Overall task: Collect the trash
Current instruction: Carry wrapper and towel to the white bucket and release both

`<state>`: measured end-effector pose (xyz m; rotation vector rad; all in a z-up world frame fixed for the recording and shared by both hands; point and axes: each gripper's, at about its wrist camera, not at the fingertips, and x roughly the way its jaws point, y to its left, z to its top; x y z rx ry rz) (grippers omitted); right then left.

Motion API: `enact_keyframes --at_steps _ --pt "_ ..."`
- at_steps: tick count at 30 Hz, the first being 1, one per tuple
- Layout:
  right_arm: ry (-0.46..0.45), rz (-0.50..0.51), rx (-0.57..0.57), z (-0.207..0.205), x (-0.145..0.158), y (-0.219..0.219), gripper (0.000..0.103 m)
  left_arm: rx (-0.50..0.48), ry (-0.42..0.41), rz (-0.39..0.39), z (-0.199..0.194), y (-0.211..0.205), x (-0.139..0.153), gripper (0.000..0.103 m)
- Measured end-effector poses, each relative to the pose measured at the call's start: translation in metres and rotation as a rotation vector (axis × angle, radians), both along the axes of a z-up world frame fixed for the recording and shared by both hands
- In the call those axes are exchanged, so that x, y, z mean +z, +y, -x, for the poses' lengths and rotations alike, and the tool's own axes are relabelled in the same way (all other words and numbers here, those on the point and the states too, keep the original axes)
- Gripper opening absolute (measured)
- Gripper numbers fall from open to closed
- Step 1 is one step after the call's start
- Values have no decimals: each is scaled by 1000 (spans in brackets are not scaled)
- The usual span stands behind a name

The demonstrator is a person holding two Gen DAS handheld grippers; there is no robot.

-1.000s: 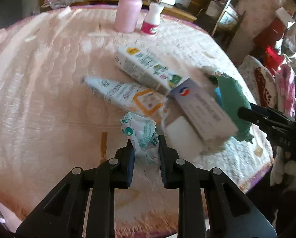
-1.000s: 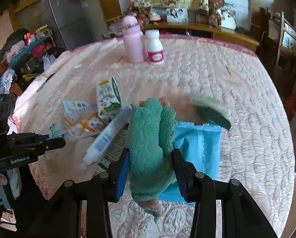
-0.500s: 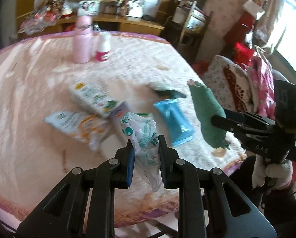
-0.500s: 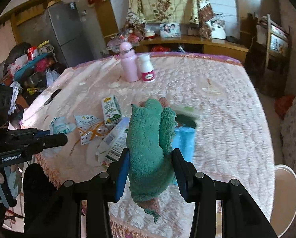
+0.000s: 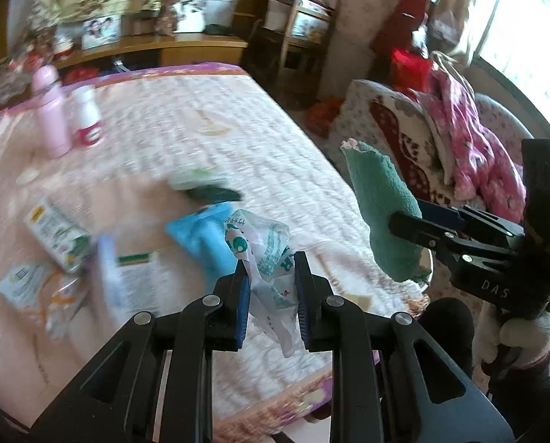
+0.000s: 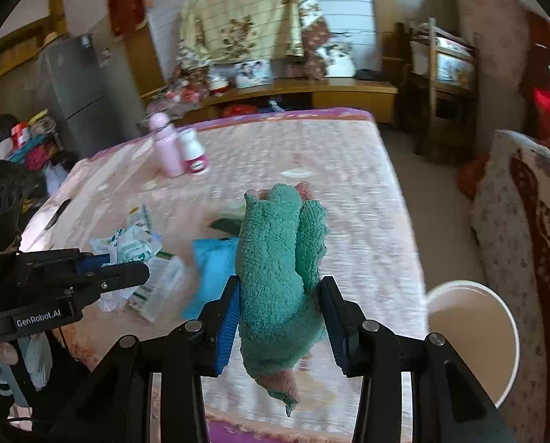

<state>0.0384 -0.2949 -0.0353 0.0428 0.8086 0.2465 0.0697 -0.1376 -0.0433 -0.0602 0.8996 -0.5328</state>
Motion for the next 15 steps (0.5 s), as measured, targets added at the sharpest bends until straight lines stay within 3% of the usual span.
enact_keyframes --at_steps 15 --pt "19 19 -200 14 -6 -105 42 -128 1 -32 -23 -108 -11 19"
